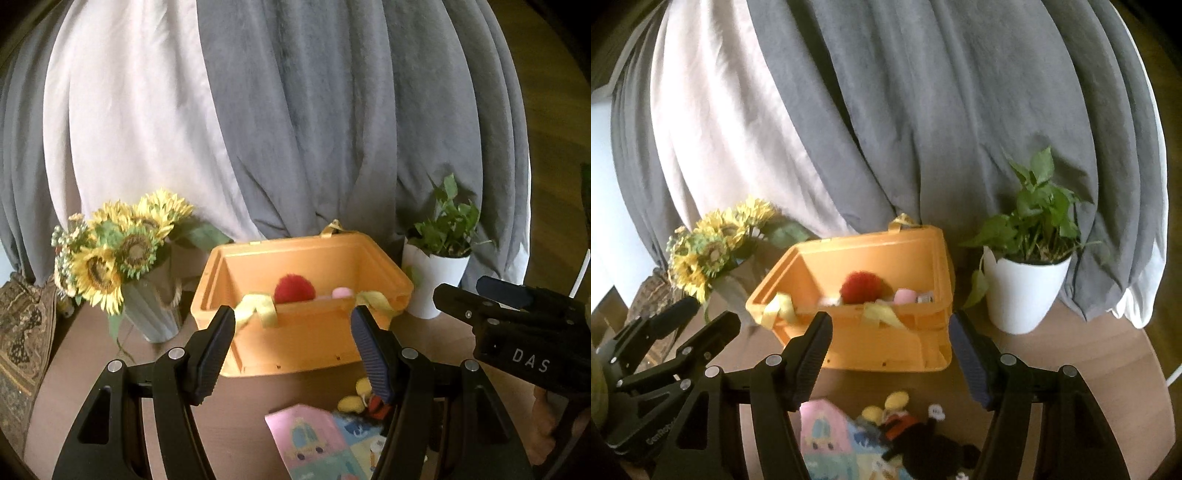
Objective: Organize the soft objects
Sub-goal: 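Withdraw both open grippers from the crate toward the remaining items, then grasp the printed cloth book with the left gripper while the right gripper grasps the black Mickey plush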
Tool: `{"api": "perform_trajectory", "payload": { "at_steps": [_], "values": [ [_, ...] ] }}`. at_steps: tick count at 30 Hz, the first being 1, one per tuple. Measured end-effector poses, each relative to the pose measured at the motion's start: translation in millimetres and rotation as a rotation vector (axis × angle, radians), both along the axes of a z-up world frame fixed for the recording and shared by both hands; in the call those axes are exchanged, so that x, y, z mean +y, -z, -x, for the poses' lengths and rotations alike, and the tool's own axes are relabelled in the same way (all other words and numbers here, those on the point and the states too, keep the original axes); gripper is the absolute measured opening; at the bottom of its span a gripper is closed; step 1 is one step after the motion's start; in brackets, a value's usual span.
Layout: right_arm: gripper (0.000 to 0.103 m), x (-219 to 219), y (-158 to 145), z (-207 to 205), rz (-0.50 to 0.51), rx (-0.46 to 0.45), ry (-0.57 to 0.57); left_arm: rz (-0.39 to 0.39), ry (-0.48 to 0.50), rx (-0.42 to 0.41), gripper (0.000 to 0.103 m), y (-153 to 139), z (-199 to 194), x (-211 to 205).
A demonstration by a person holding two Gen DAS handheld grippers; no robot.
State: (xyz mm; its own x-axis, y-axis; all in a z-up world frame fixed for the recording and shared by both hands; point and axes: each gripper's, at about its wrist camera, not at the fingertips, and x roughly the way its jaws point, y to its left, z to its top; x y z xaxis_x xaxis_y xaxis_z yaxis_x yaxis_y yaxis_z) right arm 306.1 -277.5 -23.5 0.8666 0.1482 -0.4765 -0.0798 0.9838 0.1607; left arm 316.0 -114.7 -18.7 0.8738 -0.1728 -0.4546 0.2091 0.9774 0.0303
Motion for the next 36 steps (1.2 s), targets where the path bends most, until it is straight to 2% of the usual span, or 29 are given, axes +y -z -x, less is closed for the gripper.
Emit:
{"api": "perform_trajectory", "payload": {
  "at_steps": [7,19,27,36],
  "values": [
    [0.071,-4,10,20,0.005,0.03,-0.021,-0.012,-0.02,0.036,0.064,14,22,-3],
    [0.073,-13,46,37,0.013,0.126,-0.086,-0.022,-0.045,0.114,0.064,51,50,-14],
    [0.076,-16,74,37,0.028,0.194,-0.121,-0.021,-0.043,0.179,0.065,79,57,-23],
    [0.076,-18,103,30,0.055,0.263,-0.161,-0.027,-0.038,0.254,0.07,108,55,-31]
  ]
}}
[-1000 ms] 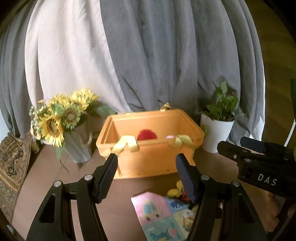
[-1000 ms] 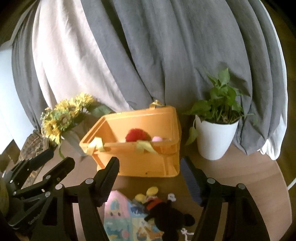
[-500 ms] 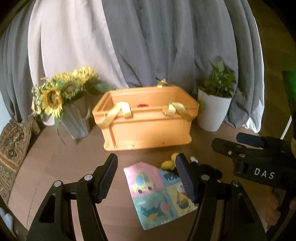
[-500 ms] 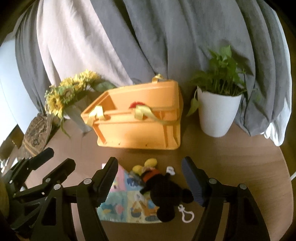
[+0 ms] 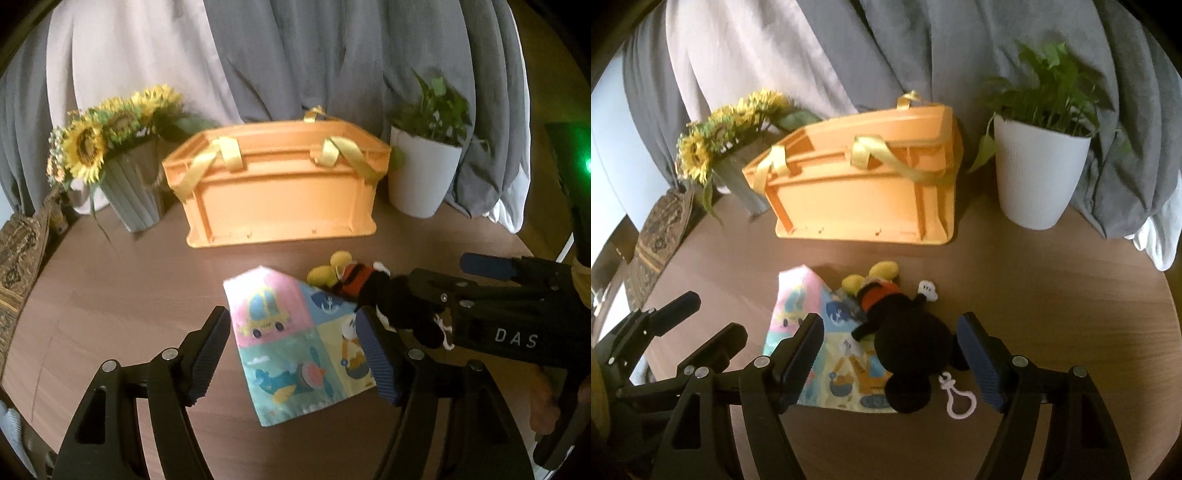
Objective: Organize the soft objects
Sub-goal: 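Grasp the printed cloth book with the left gripper while the right gripper grasps the black Mickey plush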
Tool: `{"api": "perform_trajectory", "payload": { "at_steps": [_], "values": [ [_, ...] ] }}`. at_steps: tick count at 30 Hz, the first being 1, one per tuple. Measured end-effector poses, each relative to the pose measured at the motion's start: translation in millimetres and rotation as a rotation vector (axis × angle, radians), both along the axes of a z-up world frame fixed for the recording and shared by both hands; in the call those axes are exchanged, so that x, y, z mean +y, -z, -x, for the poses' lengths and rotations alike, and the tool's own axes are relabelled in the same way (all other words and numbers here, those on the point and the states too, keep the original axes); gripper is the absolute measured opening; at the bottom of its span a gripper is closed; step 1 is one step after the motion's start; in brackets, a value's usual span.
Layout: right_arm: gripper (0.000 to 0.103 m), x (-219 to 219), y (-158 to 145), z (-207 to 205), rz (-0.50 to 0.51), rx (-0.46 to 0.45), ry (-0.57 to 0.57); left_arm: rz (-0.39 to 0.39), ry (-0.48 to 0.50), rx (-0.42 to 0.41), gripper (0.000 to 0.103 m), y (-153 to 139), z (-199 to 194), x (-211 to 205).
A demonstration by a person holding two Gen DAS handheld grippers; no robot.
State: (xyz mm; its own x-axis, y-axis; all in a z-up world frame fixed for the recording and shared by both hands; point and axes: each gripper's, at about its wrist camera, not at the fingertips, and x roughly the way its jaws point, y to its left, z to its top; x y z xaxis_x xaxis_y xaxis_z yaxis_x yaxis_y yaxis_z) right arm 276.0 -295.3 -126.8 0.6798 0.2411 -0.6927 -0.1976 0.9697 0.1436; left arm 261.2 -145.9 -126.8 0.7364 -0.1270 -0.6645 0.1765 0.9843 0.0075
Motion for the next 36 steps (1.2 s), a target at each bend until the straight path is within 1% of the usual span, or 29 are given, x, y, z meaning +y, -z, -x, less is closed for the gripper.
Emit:
{"api": "perform_trajectory", "payload": {
  "at_steps": [7,14,23,29,31,34,36],
  "values": [
    [0.076,0,21,-10,0.025,0.044,-0.027,-0.001,0.024,0.071,0.074,26,-6,-10],
    [0.076,2,40,-18,0.06,0.072,-0.055,-0.018,0.039,0.117,0.076,51,-13,-15],
    [0.076,9,59,-27,0.096,0.097,-0.094,-0.045,0.03,0.161,0.077,80,-24,-19],
    [0.076,9,65,-30,0.122,0.092,-0.099,-0.054,0.017,0.172,0.076,90,-29,-18],
    [0.076,9,66,-31,0.124,0.088,-0.1,-0.055,0.012,0.179,0.074,92,-30,-19],
    [0.075,9,66,-31,0.131,0.086,-0.098,-0.031,0.016,0.178,0.066,92,-29,-18],
    [0.073,9,67,-31,0.135,0.081,-0.095,-0.019,0.019,0.175,0.055,92,-28,-19]
  ]
}}
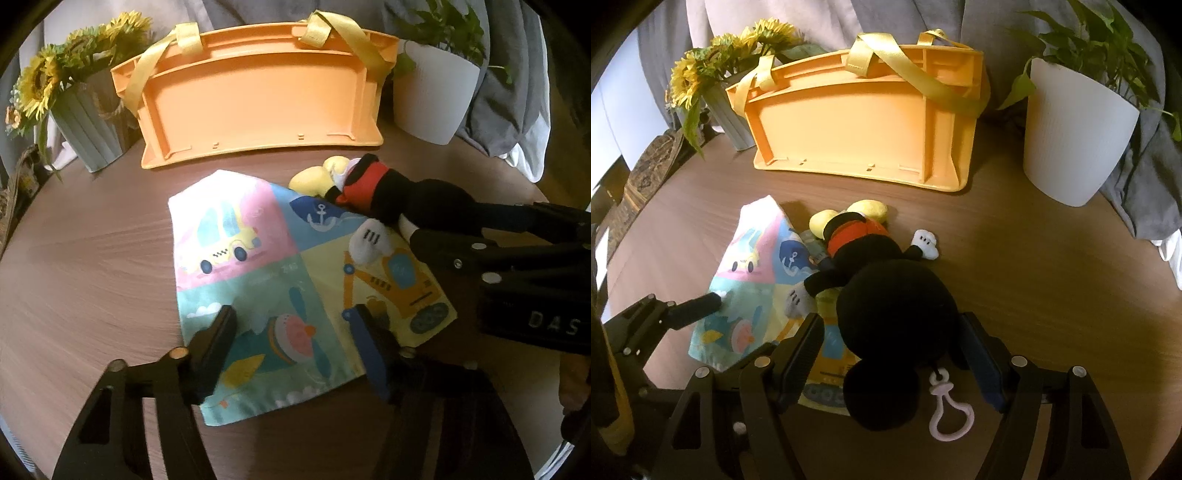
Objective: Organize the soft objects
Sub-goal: 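Grasp the printed cloth book with the left gripper while the right gripper grasps the black Mickey plush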
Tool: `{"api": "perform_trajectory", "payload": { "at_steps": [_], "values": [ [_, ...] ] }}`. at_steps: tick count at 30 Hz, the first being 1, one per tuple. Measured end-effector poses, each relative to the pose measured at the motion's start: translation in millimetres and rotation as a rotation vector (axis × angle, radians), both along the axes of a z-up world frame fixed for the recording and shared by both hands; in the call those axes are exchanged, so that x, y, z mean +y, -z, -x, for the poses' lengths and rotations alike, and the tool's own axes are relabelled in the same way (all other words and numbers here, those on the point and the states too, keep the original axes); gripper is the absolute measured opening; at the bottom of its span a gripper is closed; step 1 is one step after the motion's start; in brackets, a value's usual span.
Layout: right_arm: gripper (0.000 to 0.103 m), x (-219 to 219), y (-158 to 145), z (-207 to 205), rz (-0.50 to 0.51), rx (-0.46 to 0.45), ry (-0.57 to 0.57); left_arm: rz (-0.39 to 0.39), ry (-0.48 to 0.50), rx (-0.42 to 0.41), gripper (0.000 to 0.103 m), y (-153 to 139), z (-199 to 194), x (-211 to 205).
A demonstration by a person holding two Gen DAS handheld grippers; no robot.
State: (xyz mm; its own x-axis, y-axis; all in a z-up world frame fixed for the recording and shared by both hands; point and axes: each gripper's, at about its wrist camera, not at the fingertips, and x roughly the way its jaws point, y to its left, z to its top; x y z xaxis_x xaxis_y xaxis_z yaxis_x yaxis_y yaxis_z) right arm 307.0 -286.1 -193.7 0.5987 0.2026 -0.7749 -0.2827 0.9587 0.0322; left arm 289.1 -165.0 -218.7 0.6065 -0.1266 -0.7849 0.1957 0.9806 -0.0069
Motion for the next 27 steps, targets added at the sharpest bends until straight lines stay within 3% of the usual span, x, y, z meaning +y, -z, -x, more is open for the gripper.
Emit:
{"api": "perform_trajectory", "payload": {
  "at_steps": [2,5,8,11,18,27],
  "values": [
    [0.065,-1,0,1,0.01,-0.007,0.006,0.008,-0.003,-0.009,0.046,-1,2,-1],
    [0.063,-3,0,2,0.003,-0.006,0.013,0.011,0.006,-0.024,0.034,-1,3,-3],
    [0.06,-3,-1,4,0.012,-0.011,0.011,0.011,0.017,-0.031,0.013,-2,4,-4],
    [0.057,-2,-1,6,0.018,-0.017,0.017,0.014,0.032,-0.032,0.004,-2,5,-5],
    [0.053,-4,-3,11,0.017,-0.035,0.046,0.032,0.009,-0.03,0.002,-4,8,0],
    [0.053,-12,-15,20,-0.028,-0.076,0.101,0.046,-0.027,-0.114,0.002,-34,19,10]
  ]
}}
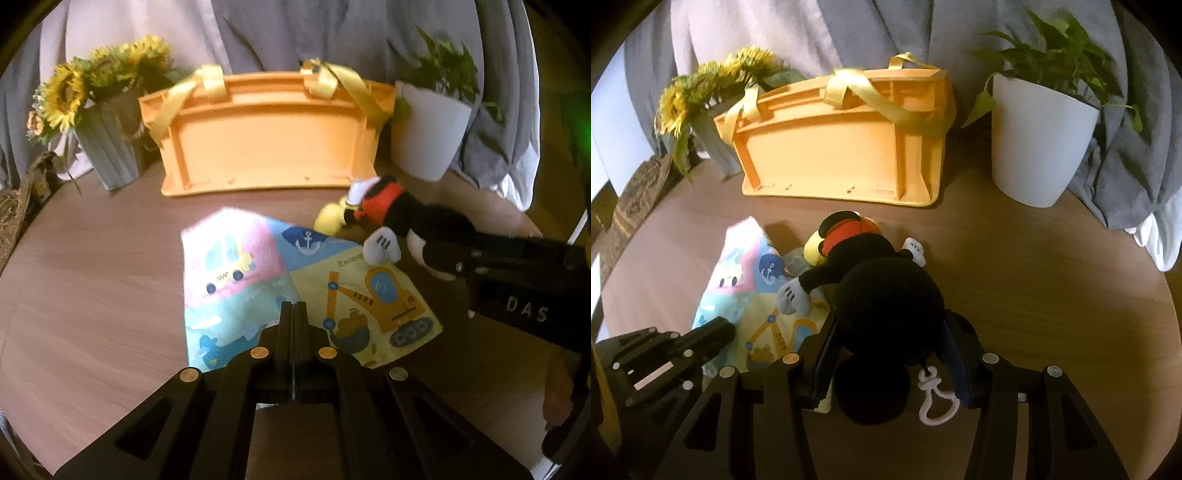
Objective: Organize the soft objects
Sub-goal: 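Grasp the printed cloth book with the left gripper while the right gripper grasps the black Mickey plush, then lift the cloth book with the left gripper while the right gripper carries the Mickey plush over the crate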
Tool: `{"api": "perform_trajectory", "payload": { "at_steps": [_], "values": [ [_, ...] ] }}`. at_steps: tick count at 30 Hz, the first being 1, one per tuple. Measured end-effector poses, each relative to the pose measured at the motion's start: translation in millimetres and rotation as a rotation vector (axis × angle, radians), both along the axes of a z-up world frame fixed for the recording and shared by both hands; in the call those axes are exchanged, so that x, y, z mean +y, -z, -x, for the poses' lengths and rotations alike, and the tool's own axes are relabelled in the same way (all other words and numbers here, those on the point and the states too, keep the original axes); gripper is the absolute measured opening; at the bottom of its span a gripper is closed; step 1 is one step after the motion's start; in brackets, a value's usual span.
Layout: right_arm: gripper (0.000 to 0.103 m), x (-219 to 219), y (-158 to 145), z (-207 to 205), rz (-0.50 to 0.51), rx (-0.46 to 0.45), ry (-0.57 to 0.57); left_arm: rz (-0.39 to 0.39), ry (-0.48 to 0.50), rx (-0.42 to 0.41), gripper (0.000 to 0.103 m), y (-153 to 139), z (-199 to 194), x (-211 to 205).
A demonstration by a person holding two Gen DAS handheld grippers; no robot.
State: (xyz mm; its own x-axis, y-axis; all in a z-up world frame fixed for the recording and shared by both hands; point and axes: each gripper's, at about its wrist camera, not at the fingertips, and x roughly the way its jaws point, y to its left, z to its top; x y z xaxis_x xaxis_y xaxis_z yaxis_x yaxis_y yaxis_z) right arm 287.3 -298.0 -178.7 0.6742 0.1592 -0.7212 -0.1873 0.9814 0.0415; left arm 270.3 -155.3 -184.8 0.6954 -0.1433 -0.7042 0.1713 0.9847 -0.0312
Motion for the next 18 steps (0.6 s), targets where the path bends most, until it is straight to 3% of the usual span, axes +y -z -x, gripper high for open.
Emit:
{"api": "perform_trajectory", "payload": {
  "at_steps": [18],
  "values": [
    [0.053,-7,-43,11,-0.058,-0.111,0.076,0.024,-0.046,-0.156,0.002,-57,11,16]
  ]
}}
